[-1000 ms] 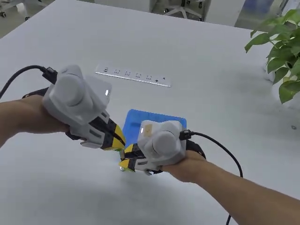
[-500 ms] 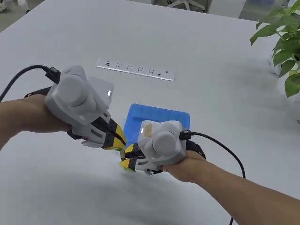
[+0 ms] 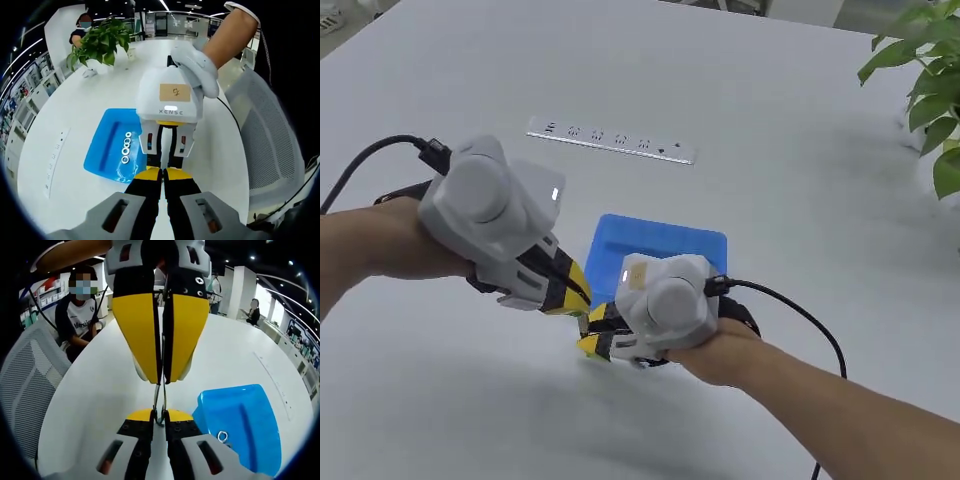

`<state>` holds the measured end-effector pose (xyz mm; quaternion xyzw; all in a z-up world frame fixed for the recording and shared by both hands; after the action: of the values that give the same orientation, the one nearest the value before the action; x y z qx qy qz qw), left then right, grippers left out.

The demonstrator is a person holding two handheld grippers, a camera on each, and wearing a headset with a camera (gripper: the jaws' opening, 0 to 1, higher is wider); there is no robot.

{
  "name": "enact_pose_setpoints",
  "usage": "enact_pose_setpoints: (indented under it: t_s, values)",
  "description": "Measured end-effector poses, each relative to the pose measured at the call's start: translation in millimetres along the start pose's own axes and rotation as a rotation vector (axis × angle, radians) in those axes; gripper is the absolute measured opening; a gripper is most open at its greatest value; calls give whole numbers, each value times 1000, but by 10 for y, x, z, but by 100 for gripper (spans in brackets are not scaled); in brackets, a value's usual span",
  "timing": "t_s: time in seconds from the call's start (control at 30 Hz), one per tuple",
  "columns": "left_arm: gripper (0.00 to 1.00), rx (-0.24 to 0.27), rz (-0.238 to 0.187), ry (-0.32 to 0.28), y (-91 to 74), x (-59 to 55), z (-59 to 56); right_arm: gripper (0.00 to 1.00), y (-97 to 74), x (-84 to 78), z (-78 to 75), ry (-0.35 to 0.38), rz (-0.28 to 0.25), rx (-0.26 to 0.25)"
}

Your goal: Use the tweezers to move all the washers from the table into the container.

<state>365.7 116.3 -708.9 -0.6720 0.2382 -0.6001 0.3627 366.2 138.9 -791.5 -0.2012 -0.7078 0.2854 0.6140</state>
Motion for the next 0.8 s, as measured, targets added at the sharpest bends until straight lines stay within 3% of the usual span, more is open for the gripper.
enact_pose_setpoints:
  t_s: [0.43, 0.8]
  values:
    - [6, 1, 6, 4, -3, 7, -18, 9, 1, 12, 11, -6, 20, 0]
    - [6, 19, -8, 12, -113, 101, -18, 9, -68, 131, -25, -14, 6, -17]
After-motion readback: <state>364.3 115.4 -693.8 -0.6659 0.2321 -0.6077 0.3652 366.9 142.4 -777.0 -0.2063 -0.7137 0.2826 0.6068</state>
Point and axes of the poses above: the centre of the closed fingertips' face, and the gripper's own axes: y roughly forward along the fingers, z roughly to its left, x roughly out of its top, the point moved 1 cm from there along -y, roughly backward along the fingers, and after that the axes turned 3 degrees about -y, right-handed, at the moved point
